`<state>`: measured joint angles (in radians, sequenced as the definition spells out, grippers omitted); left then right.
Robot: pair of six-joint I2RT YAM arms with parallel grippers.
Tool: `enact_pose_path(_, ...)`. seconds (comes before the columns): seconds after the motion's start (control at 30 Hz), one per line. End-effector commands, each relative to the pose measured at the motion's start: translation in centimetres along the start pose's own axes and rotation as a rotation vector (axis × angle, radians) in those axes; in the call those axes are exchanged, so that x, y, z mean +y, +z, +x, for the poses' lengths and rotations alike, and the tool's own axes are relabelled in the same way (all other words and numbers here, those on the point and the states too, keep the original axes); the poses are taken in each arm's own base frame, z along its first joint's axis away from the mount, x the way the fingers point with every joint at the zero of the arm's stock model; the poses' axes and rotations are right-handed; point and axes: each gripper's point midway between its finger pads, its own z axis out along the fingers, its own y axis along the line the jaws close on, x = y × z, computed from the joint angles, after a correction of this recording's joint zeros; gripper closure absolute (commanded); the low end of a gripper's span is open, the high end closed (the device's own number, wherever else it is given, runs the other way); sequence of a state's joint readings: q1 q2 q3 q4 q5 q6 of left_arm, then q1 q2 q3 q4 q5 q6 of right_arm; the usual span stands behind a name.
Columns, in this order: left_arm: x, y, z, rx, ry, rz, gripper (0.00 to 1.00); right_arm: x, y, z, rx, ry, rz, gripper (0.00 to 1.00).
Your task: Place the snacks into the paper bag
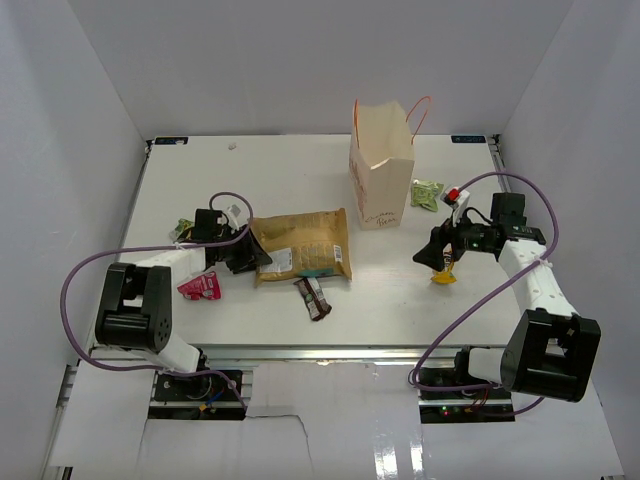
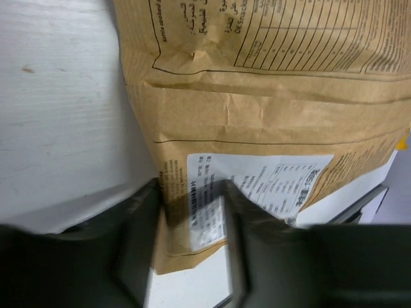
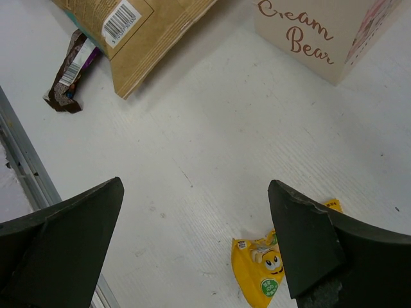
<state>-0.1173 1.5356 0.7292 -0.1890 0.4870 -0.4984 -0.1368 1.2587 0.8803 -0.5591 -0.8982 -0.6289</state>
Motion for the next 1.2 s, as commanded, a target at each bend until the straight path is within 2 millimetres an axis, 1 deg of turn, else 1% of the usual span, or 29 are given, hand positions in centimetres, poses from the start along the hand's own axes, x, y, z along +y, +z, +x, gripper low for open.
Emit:
enact_pose_path(0.0, -1.5, 0.3, 0.7, 0.022, 0.002, 0.112, 0.54, 1.1, 0.0, -0.3, -0.030, -0.035, -0.045, 0.00)
enact_pose_path(0.07, -2.1, 0.3, 0.7, 0.023, -0.012, 0.156, 0.65, 1.7, 0.0, -0.2, -0.042, -0.061, -0.083, 0.00)
enact_pose_path(0.1, -2.4, 0.2, 0.6, 0.021, -0.015, 0.168, 0.74, 2.4, 0.0, 0.2, -0.034, -0.048, -0.109, 0.00)
enact_pose_path(0.17, -2.9, -0.1, 0.2, 0.002, -0.019, 0.193, 0.82, 3.3, 0.0, 0.3, -0.033, -0.064, -0.144, 0.00)
enact_pose_path(0.2, -3.4, -0.6, -0.3, -0.019, -0.012, 0.207, 0.88, 3.6, 0.0, 0.3, -0.036, -0.080, -0.161, 0.00)
enact_pose_path(0.23, -3.8, -0.9, -0.6, -0.032, -0.009, 0.218, 0.91, 4.1, 0.0, 0.5, -0.028, -0.076, -0.176, 0.00)
enact_pose_path(0.27, -4.5, -1.6, -1.1, -0.057, -0.003, 0.238, 0.94, 4.2, 0.0, 0.5, -0.026, -0.087, -0.180, 0.00)
enact_pose_path(0.3, -4.9, -2.0, -1.4, -0.068, 0.000, 0.246, 0.96, 4.3, 0.0, 0.4, -0.025, -0.090, -0.183, 0.00)
enact_pose_path(0.33, -5.6, -2.4, -2.3, -0.105, 0.022, 0.269, 1.00, 4.5, 0.0, 0.4, -0.024, -0.091, -0.188, 0.00)
enact_pose_path(0.5, -8.0, -4.6, -3.9, -0.170, 0.057, 0.329, 1.00, 4.8, 0.2, -0.2, -0.038, -0.090, -0.205, 0.00)
enact_pose_path(0.53, -8.6, -5.3, -4.3, -0.191, 0.072, 0.345, 1.00, 4.8, 0.3, -0.5, -0.043, -0.098, -0.206, 0.00)
enact_pose_path(0.57, -9.0, -5.6, -4.5, -0.198, 0.077, 0.355, 1.00, 4.9, 0.3, -0.7, -0.045, -0.105, -0.210, 0.04)
enact_pose_path(0.6, -9.5, -6.0, -4.7, -0.204, 0.082, 0.369, 1.00, 5.4, 0.6, -0.9, -0.043, -0.111, -0.229, 0.04)
enact_pose_path(0.67, -10.3, -6.7, -5.2, -0.218, 0.094, 0.387, 1.00, 5.7, 1.1, -1.6, -0.030, -0.147, -0.232, 0.05)
enact_pose_path(0.7, -10.6, -6.9, -5.4, -0.220, 0.096, 0.395, 1.00, 7.1, 2.1, -1.9, -0.007, -0.187, -0.267, 0.05)
enact_pose_path(0.73, -10.9, -7.0, -5.4, -0.216, 0.089, 0.405, 1.00, 7.6, 2.6, -2.1, 0.011, -0.198, -0.269, 0.06)
enact_pose_path(0.77, -11.0, -7.1, -5.5, -0.212, 0.087, 0.411, 1.00, 6.8, 3.3, -2.8, 0.027, -0.260, -0.213, 0.06)
enact_pose_path(0.8, -11.3, -7.2, -5.8, -0.214, 0.084, 0.416, 1.00, 8.3, 4.4, -3.1, 0.040, -0.316, -0.239, 0.06)
enact_pose_path(0.83, -11.6, -7.3, -5.8, -0.207, 0.076, 0.424, 1.00, 8.5, 5.0, -3.5, 0.045, -0.354, -0.224, 0.06)
enact_pose_path(0.87, -11.6, -7.3, -5.9, -0.205, 0.070, 0.425, 1.00, 7.8, 5.6, -3.8, 0.068, -0.377, -0.157, 0.06)
enact_pose_path(0.9, -11.9, -7.5, -6.2, -0.208, 0.071, 0.429, 1.00, 8.6, 6.8, -5.1, 0.046, -0.444, -0.149, 0.06)
enact_pose_path(0.93, -12.0, -7.6, -6.2, -0.205, 0.063, 0.428, 1.00, 8.5, 7.5, -5.8, 0.046, -0.465, -0.113, 0.06)
enact_pose_path(0.97, -12.3, -7.8, -6.5, -0.210, 0.062, 0.430, 1.00, 8.4, 8.6, -6.9, 0.051, -0.500, -0.054, 0.06)
enact_pose_path(1.03, -12.4, -8.0, -6.5, -0.200, 0.050, 0.426, 1.00, 8.3, 9.7, -8.3, 0.044, -0.529, 0.009, 0.07)
enact_pose_path(1.07, -12.5, -8.1, -6.5, -0.193, 0.031, 0.423, 1.00, 7.7, 10.2, -8.6, 0.056, -0.533, 0.061, 0.06)
enact_pose_path(1.1, -12.8, -8.4, -6.8, -0.200, 0.032, 0.430, 1.00, 8.6, 10.9, -10.1, 0.015, -0.564, 0.068, 0.07)
enact_pose_path(1.13, -13.1, -8.7, -7.0, -0.206, 0.029, 0.434, 1.00, 8.3, 11.3, -10.6, 0.011, -0.564, 0.112, 0.07)
enact_pose_path(1.17, -13.3, -8.8, -7.0, -0.207, 0.017, 0.435, 1.00, 8.6, 11.6, -11.2, -0.005, -0.570, 0.124, 0.06)
